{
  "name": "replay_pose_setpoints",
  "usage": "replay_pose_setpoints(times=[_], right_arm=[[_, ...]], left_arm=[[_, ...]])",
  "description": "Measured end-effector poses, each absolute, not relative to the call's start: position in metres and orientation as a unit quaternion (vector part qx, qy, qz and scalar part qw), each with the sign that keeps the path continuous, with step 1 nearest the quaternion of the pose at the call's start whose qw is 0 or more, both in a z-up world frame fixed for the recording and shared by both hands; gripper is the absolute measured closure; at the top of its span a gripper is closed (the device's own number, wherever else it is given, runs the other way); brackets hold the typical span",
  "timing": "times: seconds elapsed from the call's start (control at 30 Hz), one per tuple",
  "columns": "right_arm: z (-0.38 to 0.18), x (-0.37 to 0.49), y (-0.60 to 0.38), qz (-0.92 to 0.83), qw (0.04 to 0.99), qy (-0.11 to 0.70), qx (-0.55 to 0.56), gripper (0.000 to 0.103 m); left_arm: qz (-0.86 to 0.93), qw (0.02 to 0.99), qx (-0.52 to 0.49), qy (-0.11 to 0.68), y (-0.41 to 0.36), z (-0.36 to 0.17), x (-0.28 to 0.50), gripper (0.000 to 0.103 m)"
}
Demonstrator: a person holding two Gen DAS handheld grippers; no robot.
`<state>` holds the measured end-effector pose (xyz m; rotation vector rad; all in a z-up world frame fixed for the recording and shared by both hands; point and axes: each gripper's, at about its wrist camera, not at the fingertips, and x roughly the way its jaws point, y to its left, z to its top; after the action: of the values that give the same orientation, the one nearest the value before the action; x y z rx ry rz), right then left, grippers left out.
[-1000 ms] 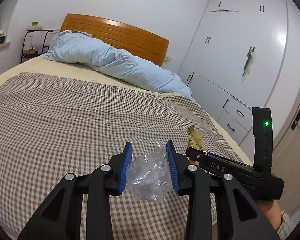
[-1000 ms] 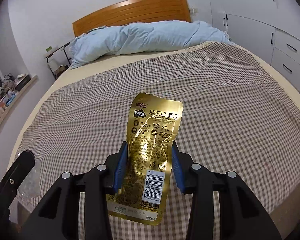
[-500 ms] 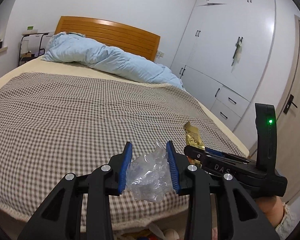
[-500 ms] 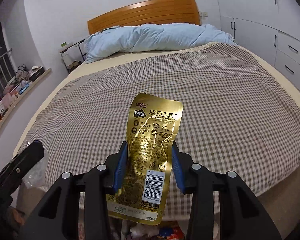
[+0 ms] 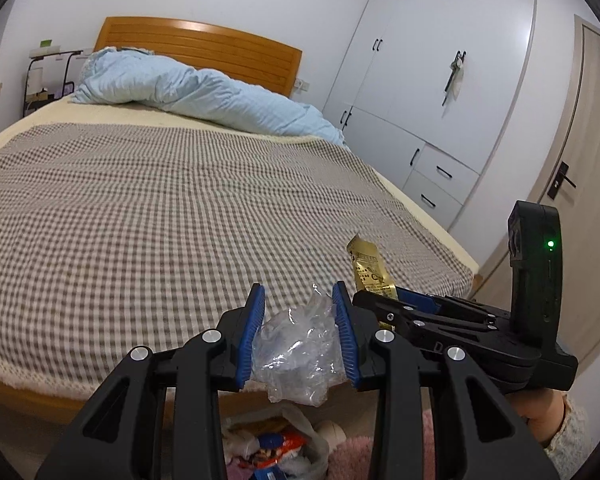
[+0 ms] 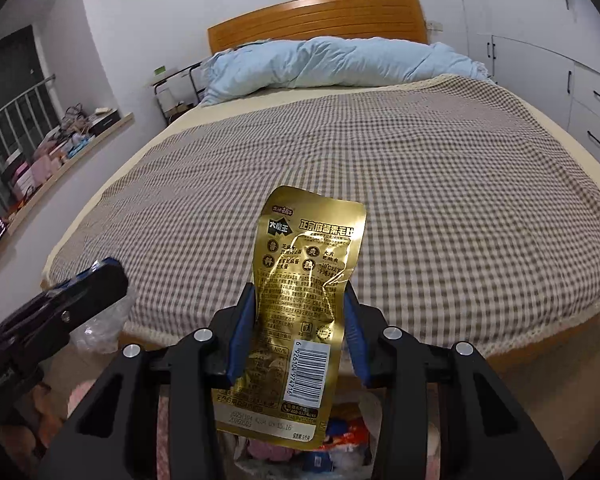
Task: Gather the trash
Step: 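Carry the clear wrapper and gold packet down toward the floor trash bag with both tools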
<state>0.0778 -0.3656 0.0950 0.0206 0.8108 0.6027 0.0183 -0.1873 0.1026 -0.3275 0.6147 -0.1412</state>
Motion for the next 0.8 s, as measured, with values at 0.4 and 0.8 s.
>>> replay_pose_setpoints(times=[0.4, 0.8], right_arm=[[0.046, 0.030, -0.377, 0.316, 0.853, 0.415, -0.003, 0.062], [-0.018, -0.008, -0.372, 0.322, 0.828, 0.456, -0.044, 0.062]], left_arm=[[-0.080, 0.923, -0.148, 0.345, -0.199, 0.049, -0.013, 0.070], [-0.075, 0.902, -0.137, 0.403, -0.206, -0.022, -0.028, 0.070]])
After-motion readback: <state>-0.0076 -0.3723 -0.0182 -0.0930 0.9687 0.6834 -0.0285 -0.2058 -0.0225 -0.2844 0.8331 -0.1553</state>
